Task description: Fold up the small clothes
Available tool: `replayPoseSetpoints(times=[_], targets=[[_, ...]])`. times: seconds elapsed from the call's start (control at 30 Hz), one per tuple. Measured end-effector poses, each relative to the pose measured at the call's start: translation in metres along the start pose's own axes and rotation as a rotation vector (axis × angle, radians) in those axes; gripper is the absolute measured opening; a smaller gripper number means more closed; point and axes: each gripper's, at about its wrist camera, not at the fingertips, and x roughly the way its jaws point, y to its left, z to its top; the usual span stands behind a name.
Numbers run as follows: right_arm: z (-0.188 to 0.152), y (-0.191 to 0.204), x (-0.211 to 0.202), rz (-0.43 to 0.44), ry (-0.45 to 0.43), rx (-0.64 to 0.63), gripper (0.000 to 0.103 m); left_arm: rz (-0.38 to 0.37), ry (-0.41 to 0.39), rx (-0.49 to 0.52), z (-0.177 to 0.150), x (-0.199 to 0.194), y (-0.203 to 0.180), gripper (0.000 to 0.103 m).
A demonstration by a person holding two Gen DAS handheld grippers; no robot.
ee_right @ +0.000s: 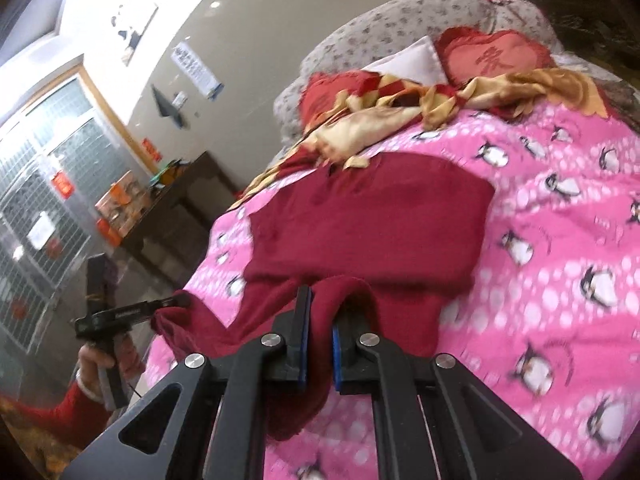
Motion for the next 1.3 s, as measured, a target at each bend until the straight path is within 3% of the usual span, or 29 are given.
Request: replayPoseSetpoints(times=[0.53,0.87,1.07,1.13,1.2,1.23,1.3], targets=[[0.075,-0.044,0.053,-0.083,-0.044,0.089,0.02,0.064,-0.065,0.0,0.085,0.062,-0.016,0.01],[0.108,-0.092,0.112,-0.151,0.026,0.184,0.021,0.094,-0.022,-0.057,0.134,0.128,0.0,0.012],[0.121,-0.112,0.122,-0.048,0.052,0.239,0.037,0.018,0.009,-0.129,0.151,0.147,0.019,0.018],[0.119,-0.107,0.116,-0.047,0.048,0.214,0.039,0.005,0.003,-0.122,0.152,0.146,0.02,0.019],[0.119,-0.105,0.106,-0.058,0.024,0.193,0.049,0.005,0.0,-0.099,0.153,0.148,0.017,0.023],[0.12,-0.105,0.101,-0.072,0.003,0.194,0.057,0.002,0.0,-0.097,0.153,0.148,0.016,0.029],[0.124,-0.111,0.088,-0.093,-0.048,0.216,0.058,-0.011,-0.002,-0.109,0.154,0.149,0.015,0.045]])
